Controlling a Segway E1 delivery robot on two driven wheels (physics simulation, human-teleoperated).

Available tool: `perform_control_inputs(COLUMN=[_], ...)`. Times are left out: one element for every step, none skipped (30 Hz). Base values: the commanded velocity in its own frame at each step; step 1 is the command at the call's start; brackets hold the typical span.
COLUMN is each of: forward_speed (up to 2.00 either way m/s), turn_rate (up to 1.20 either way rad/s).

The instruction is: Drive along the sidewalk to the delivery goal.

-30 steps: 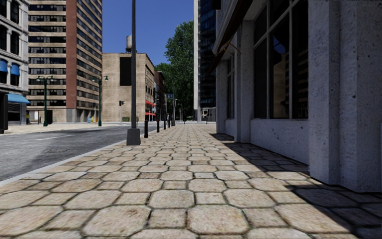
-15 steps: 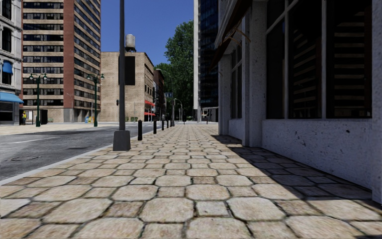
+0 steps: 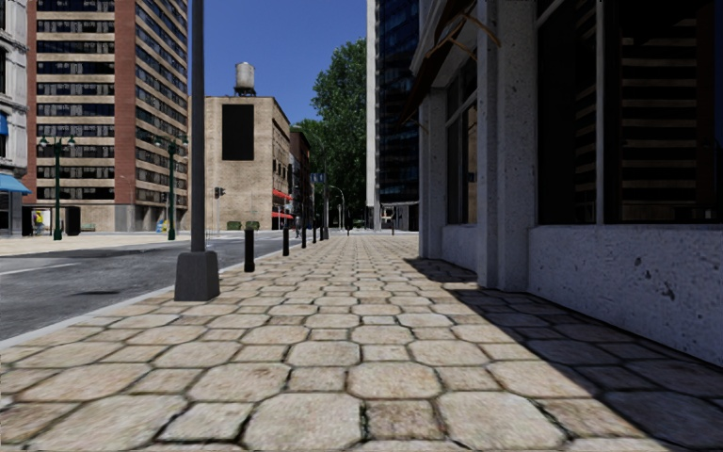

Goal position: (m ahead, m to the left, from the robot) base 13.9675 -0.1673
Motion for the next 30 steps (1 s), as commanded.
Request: perform_control_inputs(forward_speed=[2.00,2.00,2.00,2.00,2.00,2.00,2.00,2.00,2.00,2.00,2.00,2.00,2.00,2.00,2.00,2.00,2.00,2.00,2.00,2.00,2.00,2.00,2.00,2.00,2.00,2.00,2.00,2.00,2.00,2.00], turn_rate=[0.00,0.00,0.00,0.00,0.00,0.00,0.00,0.00,0.00,0.00,0.00,0.00,0.00,0.00,0.00,0.00,0.00,0.00,0.00,0.00,0.00,0.00,0.00,0.00,0.00,0.00,0.00,0.00,0.00,0.00])
